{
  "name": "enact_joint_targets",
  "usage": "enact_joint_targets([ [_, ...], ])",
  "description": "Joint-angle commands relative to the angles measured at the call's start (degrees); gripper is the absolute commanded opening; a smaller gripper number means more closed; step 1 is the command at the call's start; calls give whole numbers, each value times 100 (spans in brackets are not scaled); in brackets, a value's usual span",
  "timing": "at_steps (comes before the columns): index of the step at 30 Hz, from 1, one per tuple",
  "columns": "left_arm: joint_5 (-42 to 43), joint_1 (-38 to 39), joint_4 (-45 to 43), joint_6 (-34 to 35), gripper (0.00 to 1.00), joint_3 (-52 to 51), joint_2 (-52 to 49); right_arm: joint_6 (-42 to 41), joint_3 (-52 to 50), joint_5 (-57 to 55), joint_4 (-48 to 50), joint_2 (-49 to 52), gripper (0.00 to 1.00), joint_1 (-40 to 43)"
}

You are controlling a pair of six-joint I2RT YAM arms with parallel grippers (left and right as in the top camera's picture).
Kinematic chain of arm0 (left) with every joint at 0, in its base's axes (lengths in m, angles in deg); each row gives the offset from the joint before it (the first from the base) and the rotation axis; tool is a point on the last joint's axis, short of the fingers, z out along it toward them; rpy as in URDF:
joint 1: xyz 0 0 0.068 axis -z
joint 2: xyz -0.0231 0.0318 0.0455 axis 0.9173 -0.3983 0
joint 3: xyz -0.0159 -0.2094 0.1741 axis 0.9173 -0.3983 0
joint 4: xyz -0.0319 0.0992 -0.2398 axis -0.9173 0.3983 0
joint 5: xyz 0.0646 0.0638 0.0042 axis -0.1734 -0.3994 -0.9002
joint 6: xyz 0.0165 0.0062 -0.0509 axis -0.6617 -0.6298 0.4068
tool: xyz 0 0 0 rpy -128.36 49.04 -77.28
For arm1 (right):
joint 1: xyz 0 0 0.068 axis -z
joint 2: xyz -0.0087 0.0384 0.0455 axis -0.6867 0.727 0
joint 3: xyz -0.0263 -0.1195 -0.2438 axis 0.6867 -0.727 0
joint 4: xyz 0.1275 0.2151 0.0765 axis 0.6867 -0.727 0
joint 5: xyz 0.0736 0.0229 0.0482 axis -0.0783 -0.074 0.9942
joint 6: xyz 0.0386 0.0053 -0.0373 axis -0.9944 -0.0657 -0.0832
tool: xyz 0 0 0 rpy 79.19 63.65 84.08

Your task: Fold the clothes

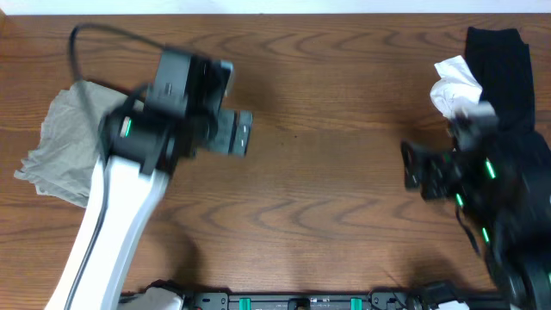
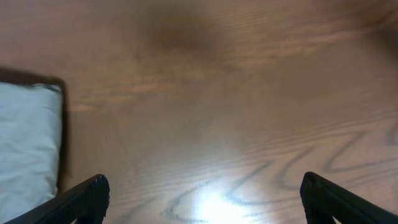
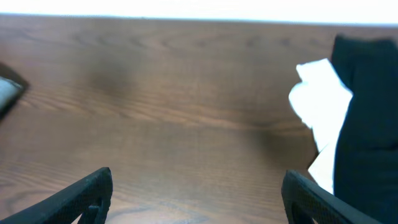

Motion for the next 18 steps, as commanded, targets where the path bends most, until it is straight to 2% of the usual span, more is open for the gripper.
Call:
enact_joint_targets([
  [1,-673,313,-238,365,98,-896,984,-162,-553,-376,-22,-824,85,-131],
  [3,-944,481,-577,538,98,-1547,1709,-101,-970,-490,74,-1423,88,-136],
  [5,-1091,564,-999,632,98,-2208,2479,66,-1329,-557,302,-1827,99,-131],
  [9,-1110,562,-1425,634,98,-3108,3709,63,-1950,-621,599,-2194,99,-131],
  [13,-1108,562,-1261,632,98,-3442,4437,57,-2310,-599,291,-2197,99,-131],
  [18,-1108,562,-612,632,98,-3445,4721,55,-2579,-599,-372,-2197,99,-131],
])
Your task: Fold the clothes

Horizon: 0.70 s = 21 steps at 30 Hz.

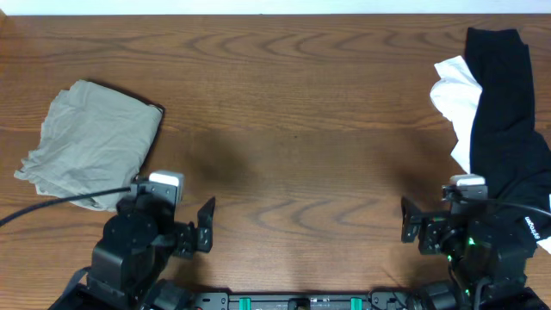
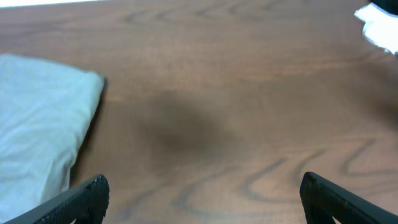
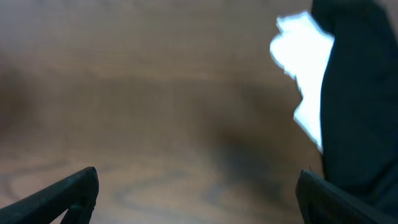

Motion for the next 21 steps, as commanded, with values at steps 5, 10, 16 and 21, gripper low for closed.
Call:
enact_joint_targets([
  [5,-109,22,507,46,98,-37,72,66,-181,-79,-763,-17,99,-79],
  [10,-109,22,608,46,98,-37,72,66,-181,-79,-769,-15,99,-79],
  [16,-109,22,610,46,98,-37,72,68,-190,-125,-765,-409,99,-61],
  [21,-109,22,610,46,98,-37,72,68,-216,-125,-761,-1032,99,-68],
])
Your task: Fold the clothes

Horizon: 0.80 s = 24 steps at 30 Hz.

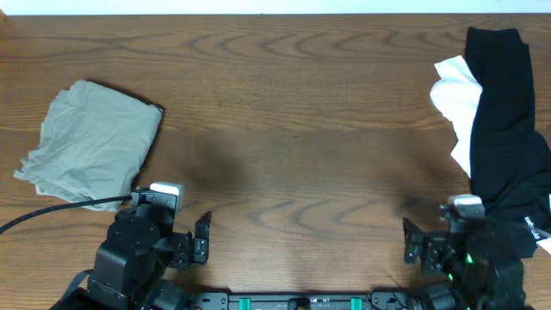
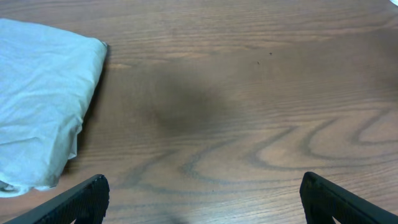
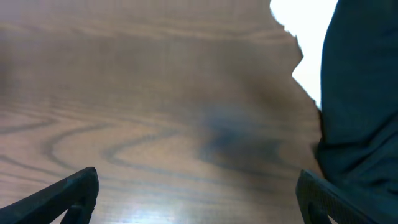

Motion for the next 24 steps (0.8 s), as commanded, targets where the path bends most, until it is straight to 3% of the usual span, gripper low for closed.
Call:
enact_joint_targets([
  [1,-94,22,13,28,98,-35,20,70,-44,-98,-2,-422,99,-44],
  [8,-94,22,15,28,98,-35,20,90,-131,-133,59,-1281,99,-42],
  [13,-94,22,15,28,98,-35,20,90,-702,-186,623,-1681,99,-28],
  [17,-94,22,13,28,98,-35,20,70,-1327,-107,1738,-1690,99,2],
  [24,-94,22,15,28,98,-35,20,94,-2522,-96,4697,-1690,99,28],
])
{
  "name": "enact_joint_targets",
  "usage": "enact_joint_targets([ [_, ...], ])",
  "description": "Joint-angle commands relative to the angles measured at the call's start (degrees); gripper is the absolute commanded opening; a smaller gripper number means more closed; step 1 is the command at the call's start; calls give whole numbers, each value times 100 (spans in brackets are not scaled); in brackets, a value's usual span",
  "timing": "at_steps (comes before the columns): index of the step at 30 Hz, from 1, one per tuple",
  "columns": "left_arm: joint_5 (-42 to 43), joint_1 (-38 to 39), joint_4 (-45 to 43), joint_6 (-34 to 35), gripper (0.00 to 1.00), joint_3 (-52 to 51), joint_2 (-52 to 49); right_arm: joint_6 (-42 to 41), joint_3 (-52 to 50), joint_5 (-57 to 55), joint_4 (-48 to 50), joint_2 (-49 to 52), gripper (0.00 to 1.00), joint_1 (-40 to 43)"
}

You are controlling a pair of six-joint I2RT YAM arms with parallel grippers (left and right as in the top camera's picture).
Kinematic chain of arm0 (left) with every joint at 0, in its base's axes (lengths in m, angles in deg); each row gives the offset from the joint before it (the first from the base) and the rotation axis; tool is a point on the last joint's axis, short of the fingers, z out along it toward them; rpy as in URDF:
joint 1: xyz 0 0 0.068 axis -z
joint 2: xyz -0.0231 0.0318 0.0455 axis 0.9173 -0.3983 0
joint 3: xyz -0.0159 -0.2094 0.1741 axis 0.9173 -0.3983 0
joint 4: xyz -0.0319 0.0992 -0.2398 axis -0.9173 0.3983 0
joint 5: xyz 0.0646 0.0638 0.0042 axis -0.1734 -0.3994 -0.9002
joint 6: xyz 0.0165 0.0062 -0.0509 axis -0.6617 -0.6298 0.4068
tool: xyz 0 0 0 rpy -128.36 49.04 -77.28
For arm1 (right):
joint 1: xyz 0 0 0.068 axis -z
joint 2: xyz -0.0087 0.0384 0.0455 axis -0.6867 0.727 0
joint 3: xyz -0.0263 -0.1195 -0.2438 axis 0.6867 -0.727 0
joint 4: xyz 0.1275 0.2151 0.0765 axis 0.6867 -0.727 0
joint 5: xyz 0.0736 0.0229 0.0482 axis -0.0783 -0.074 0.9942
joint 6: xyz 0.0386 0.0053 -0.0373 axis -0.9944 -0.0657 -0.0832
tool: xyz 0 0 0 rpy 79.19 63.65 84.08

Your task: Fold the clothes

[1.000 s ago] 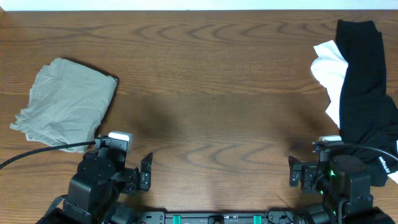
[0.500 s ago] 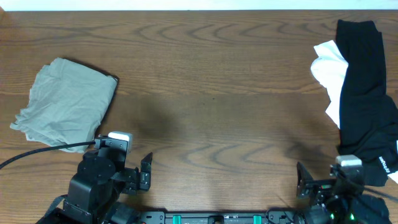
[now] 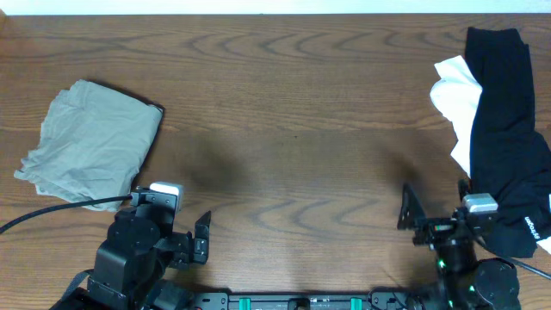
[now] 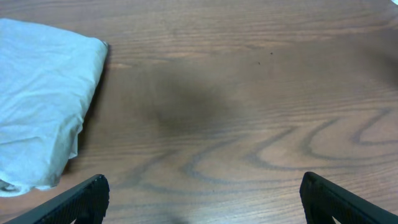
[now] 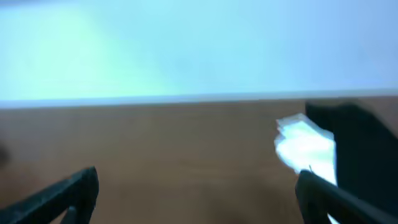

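Observation:
A folded grey-green garment (image 3: 90,142) lies at the table's left and shows at the left of the left wrist view (image 4: 37,106). At the right edge a black garment (image 3: 504,129) lies over a crumpled white one (image 3: 455,86); the blurred right wrist view shows the white one (image 5: 305,146) and the black one (image 5: 354,130) too. My left gripper (image 3: 202,241) rests at the front left, open and holding nothing (image 4: 202,193). My right gripper (image 3: 405,211) sits at the front right, open and holding nothing (image 5: 199,186), left of the black garment's near end.
Brown wooden table (image 3: 293,129) with its far edge against a pale wall (image 5: 199,50). A black cable (image 3: 52,207) runs from the left arm's base across the front left corner, just under the grey-green garment's near edge.
My right wrist view has changed from a close look down at the table to a level look at the far edge and wall. The left arm has not moved. Both grippers stay open.
At first my left arm reached out beside the grey-green garment and my right arm stood by the black and white pile, both open. Then both were back at the front edge, holding nothing. They stayed there, and now the right gripper points level across the table.

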Motion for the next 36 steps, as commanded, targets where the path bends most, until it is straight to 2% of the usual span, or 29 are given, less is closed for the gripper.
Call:
enact_joint_targets([
  [1,-92,22,13,28,98,-33,20,122,-562,-9,787,-35,99,33],
  [8,-92,22,13,28,98,-33,20,310,-2041,-7,2758,-35,99,74],
  [12,-92,22,13,28,98,-33,20,361,-2026,-28,1886,-37,99,79],
  [15,-92,22,11,28,98,-33,20,632,-2026,59,1893,-37,99,79],
  [36,-92,22,13,28,98,-33,20,627,-2026,81,1902,-37,99,79],
])
